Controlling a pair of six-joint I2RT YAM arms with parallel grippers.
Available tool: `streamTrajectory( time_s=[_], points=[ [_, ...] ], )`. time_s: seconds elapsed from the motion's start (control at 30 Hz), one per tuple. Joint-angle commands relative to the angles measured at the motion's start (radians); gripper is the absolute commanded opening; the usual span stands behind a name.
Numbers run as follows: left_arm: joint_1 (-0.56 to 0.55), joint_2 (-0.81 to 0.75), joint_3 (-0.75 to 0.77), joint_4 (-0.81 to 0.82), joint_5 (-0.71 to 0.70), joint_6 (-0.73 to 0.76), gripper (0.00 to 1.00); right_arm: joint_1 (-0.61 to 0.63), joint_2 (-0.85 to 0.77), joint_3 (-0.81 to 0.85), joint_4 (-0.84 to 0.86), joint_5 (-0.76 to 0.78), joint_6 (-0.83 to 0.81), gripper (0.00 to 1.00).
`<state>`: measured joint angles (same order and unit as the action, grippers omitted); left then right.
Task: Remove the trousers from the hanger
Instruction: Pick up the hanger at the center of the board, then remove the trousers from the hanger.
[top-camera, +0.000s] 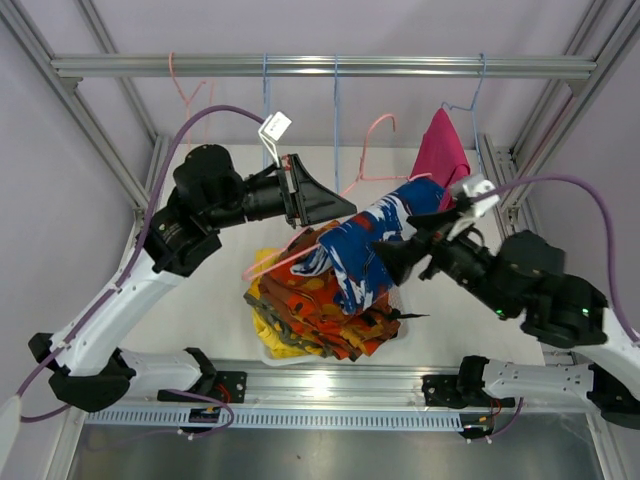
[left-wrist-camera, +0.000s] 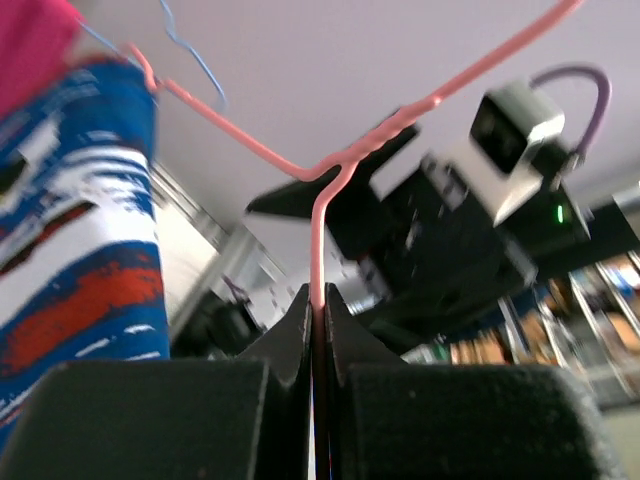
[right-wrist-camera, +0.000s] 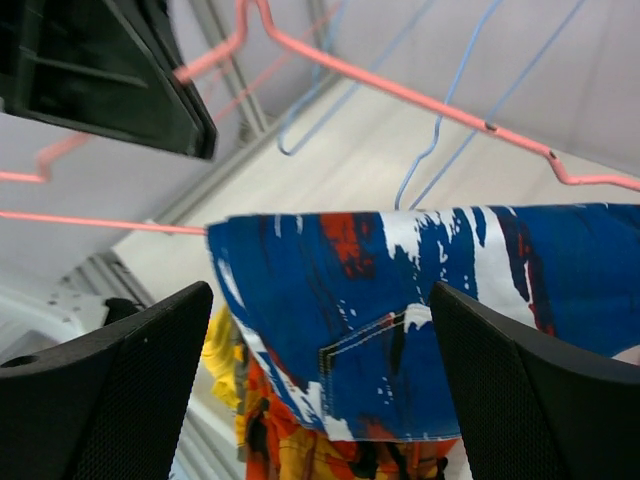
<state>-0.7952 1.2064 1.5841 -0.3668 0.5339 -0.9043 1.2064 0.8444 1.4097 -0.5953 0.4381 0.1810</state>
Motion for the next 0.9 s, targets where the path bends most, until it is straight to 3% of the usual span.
streamTrajectory(
  time_s=[0.0,0.17,0.27,0.5,0.87],
  points=[
    [0.01,-0.039,0.094,0.051,-0.193,0.053,0.0,-0.001,0.079,0.043,-0.024,0.126,0.002,0.94],
    [0.007,-0.096,0.063,0.061,-0.38,0.036,0.01,0.005,0.177,0.057,0.017,0.217,0.008,0.95],
    [0.005,-0.113,0.031,0.081,-0.414,0.047,0.01,0.007,0.215,0.058,0.035,0.248,0.008,0.95],
    [0.005,-0.166,-0.053,0.157,-0.436,0.05,0.0,0.015,0.213,0.026,0.083,0.154,-0.011,0.96],
    [-0.056,-0.265,-0.108,0.129,-0.758,0.064,0.0,0.087,0.277,-0.045,0.184,0.171,-0.052,0.96]
  ],
)
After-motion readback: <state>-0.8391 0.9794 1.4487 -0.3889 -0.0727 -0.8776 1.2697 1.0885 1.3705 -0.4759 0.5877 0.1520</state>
